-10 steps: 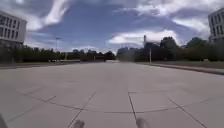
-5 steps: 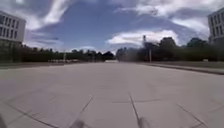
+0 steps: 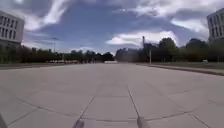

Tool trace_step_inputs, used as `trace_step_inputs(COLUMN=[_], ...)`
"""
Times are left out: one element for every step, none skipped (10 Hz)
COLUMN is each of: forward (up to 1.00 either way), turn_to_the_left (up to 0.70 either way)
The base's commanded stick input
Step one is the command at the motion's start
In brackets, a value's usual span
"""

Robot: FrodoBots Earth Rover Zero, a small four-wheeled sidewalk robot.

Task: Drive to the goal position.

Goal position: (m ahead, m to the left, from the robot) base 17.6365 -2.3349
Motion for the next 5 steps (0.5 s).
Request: trace_step_inputs(forward=[1.0, 1.0, 1.0, 1.0, 1.0], turn_to_the_left=[0.0, 0.0, 0.0, 0.0, 0.0])
